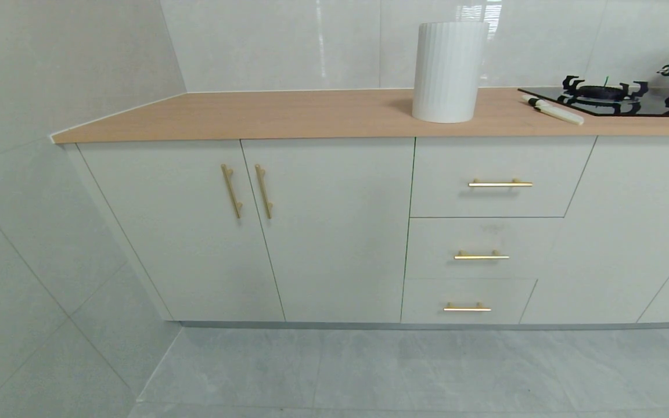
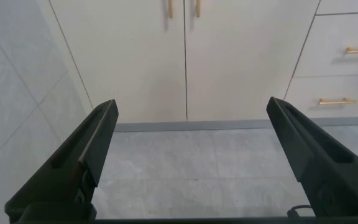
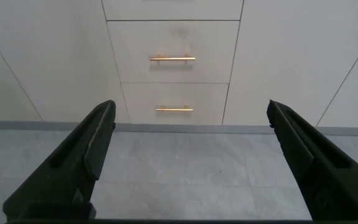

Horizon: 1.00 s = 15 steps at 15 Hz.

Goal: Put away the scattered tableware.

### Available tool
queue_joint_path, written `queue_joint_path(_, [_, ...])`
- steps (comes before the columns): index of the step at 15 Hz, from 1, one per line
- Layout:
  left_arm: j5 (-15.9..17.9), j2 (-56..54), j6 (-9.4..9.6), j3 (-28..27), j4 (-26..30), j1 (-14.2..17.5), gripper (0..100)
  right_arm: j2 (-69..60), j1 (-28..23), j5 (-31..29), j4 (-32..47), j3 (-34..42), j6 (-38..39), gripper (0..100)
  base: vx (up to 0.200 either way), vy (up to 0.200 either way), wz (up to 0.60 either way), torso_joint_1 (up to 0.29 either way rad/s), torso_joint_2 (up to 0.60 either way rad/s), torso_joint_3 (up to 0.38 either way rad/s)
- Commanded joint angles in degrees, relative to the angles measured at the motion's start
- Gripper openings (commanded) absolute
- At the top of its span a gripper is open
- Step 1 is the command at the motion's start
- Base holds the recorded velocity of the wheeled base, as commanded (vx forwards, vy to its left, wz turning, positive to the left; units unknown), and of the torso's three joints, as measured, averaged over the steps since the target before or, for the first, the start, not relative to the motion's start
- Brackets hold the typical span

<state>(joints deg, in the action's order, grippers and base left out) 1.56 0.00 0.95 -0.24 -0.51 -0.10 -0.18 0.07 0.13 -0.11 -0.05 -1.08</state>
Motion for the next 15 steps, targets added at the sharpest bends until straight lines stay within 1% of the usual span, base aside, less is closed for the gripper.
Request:
queue_joint_path(1, [0.02, 0.09, 0.02, -0.02, -0.1, 0.01, 100, 0.27, 0.01, 0.04, 0.2, 0.05, -0.41, 100, 0.0, 0.0, 0.0, 0.0, 0.0, 0.0])
queue_joint_path(4, [0.29, 0.09, 0.46, -0.02, 0.07, 0.01, 100, 0.18, 0.01, -0.13, 0.2, 0.05, 1.35, 100, 0.0, 0.0, 0.0, 0.0, 0.0, 0.0])
queue_joint_path(15, [0.2, 0.09, 0.19, -0.02, 0.07, 0.01, 100, 0.18, 0.01, -0.05, 0.2, 0.05, 1.35, 100, 0.2, 0.0, 0.0, 0.002, 0.0, 0.001])
